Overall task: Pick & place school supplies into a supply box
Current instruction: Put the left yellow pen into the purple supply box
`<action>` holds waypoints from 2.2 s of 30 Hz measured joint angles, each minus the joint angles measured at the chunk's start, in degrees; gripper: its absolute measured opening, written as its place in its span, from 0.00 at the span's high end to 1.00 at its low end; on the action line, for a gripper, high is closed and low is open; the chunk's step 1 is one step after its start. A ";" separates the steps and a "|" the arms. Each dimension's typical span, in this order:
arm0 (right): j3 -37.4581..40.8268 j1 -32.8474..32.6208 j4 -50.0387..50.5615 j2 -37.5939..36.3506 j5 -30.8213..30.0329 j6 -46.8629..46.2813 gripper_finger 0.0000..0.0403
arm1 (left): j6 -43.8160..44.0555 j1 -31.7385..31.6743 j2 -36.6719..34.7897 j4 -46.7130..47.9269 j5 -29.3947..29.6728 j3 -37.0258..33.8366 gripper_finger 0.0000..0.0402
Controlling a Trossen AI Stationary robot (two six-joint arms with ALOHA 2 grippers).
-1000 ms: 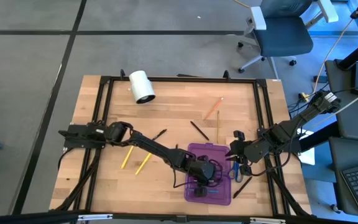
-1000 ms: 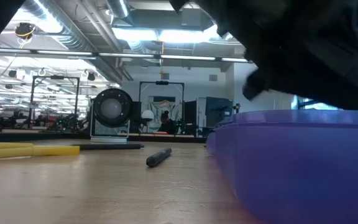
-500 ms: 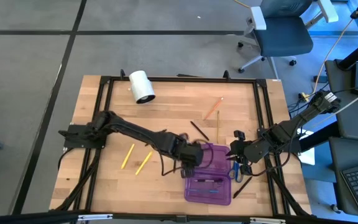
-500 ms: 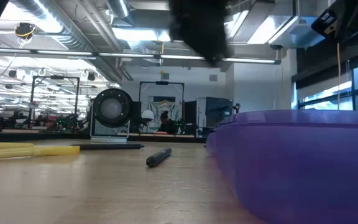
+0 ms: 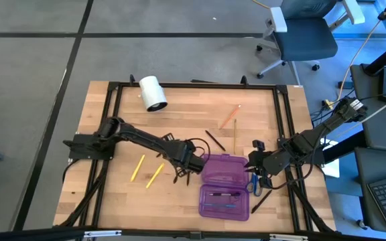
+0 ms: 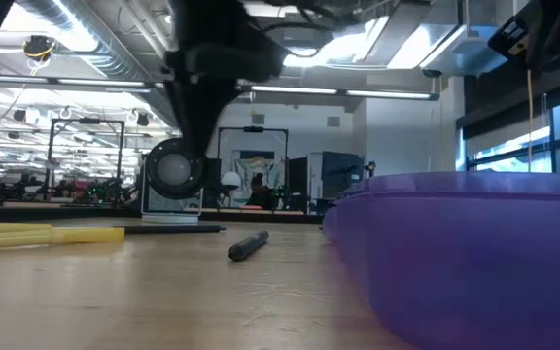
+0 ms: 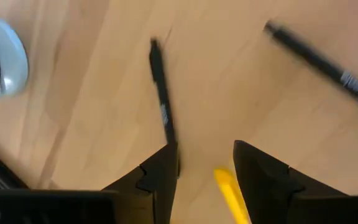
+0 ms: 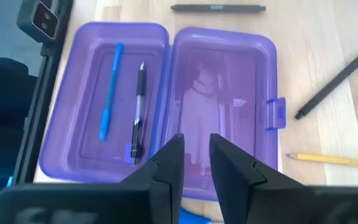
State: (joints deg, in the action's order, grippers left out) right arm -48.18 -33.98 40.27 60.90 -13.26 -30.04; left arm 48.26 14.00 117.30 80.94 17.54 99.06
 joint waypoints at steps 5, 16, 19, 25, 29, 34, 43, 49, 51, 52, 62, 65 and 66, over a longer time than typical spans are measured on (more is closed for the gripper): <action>0.00 0.00 3.54 0.00 0.00 -2.00 0.80 | 4.29 -0.29 -9.69 -1.34 0.59 -8.23 0.63; 0.00 0.01 4.20 0.00 -0.04 -2.48 0.80 | 25.44 1.31 -26.99 -10.25 -3.56 -33.06 0.64; 0.00 0.00 4.20 0.00 -0.04 -2.16 0.80 | 33.59 3.38 -27.66 -10.79 -7.42 -37.86 0.63; 0.00 0.01 4.18 -0.02 -0.07 -0.93 0.80 | 43.68 7.90 -27.66 -12.68 -14.09 -43.45 0.63; 0.00 0.01 4.17 -0.02 -0.11 -1.08 0.80 | 46.54 10.73 -27.66 -15.38 -16.06 -44.53 0.65; 0.00 0.01 4.06 -0.02 -0.15 -1.06 0.80 | 47.83 13.02 -27.63 -19.10 -16.26 -45.50 0.65; 0.00 0.00 3.76 -0.02 -0.15 -1.47 0.80 | 48.55 15.18 -27.61 -21.84 -15.76 -46.03 0.65; 0.00 0.01 3.72 -0.02 -0.15 -1.45 0.80 | 51.76 15.20 -27.61 -24.12 -15.72 -46.03 0.65; 0.00 0.01 3.72 -0.02 -0.17 -1.71 0.80 | 51.85 15.42 -27.61 -24.24 -15.76 -46.03 0.65; 0.00 0.00 3.72 -0.02 -0.15 -2.27 0.80 | 51.34 15.53 -27.61 -24.10 -15.78 -46.03 0.65; 0.00 0.00 3.72 -0.02 -0.15 -2.87 0.80 | 52.12 15.54 -27.59 -23.97 -19.07 -49.20 0.65; 0.00 0.00 3.72 -0.02 -0.15 -2.89 0.80 | 52.63 15.54 -27.59 -24.76 -20.04 -50.29 0.65; 0.00 0.02 3.70 -0.02 -0.15 -2.91 0.80 | 52.61 15.54 -27.59 -25.71 -20.17 -50.72 0.65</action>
State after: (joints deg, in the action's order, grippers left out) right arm -48.18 -33.96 43.97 60.88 -13.41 -32.95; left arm 100.87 29.54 89.71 55.23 -2.63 48.34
